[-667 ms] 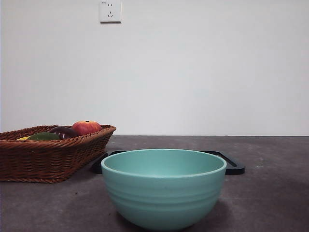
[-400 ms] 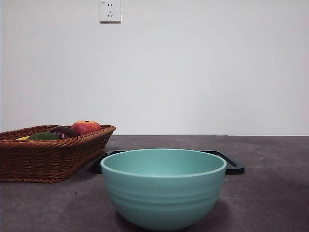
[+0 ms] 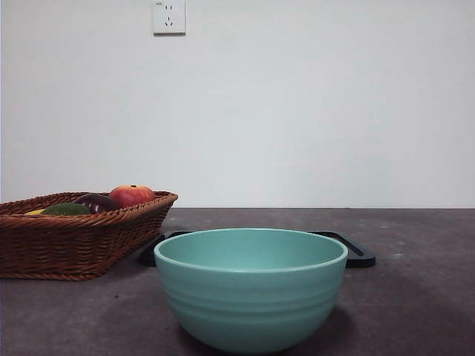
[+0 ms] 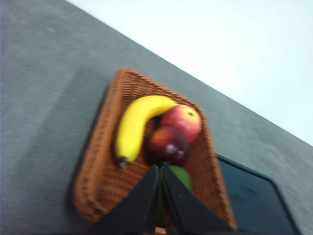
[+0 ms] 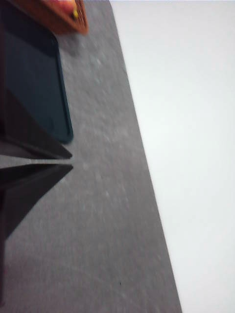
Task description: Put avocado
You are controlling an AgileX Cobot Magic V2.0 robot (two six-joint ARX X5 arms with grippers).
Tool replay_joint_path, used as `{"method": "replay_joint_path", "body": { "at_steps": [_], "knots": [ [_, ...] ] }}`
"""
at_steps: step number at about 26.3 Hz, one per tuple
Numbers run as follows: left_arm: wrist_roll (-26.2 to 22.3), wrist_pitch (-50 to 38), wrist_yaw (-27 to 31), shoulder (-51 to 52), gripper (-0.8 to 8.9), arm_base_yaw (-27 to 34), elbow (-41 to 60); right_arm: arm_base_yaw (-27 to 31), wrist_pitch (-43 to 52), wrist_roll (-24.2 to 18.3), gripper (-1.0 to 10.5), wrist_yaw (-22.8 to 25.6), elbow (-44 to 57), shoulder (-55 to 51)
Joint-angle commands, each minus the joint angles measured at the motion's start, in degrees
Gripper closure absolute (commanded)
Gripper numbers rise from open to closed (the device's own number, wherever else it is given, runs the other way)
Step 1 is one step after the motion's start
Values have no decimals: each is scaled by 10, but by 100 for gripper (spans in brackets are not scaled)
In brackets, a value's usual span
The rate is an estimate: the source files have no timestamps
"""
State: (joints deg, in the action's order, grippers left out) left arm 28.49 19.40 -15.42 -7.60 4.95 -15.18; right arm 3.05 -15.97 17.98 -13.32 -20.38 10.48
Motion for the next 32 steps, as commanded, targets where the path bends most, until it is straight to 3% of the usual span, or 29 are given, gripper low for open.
{"method": "replay_joint_path", "body": {
  "at_steps": [1, 7, 10, 15, 20, 23, 30, 32],
  "knots": [
    [-24, 31, -26, -45, 802, 0, -57, 0, -37, -20, 940, -31, -66, 53],
    [-120, 136, -98, -165, 802, 0, -186, -2, -154, -80, 940, -141, -200, 180],
    [-152, 183, -138, -222, 802, -5, -245, -15, -200, -89, 940, -183, -256, 234],
    [-209, 270, -185, -297, 802, -27, -328, -58, -285, -127, 940, -222, -332, 306],
    [-261, 362, -196, -346, 803, -65, -387, -121, -358, -172, 940, -229, -375, 355],
    [-265, 382, -196, -348, 803, -85, -391, -159, -382, -189, 940, -226, -377, 366],
    [-268, 408, -196, -348, 783, -95, -391, -179, -385, -189, 940, -227, -377, 367],
    [-268, 408, -196, -348, 778, -95, -391, -179, -385, -188, 889, -227, -377, 367]
  ]
}}
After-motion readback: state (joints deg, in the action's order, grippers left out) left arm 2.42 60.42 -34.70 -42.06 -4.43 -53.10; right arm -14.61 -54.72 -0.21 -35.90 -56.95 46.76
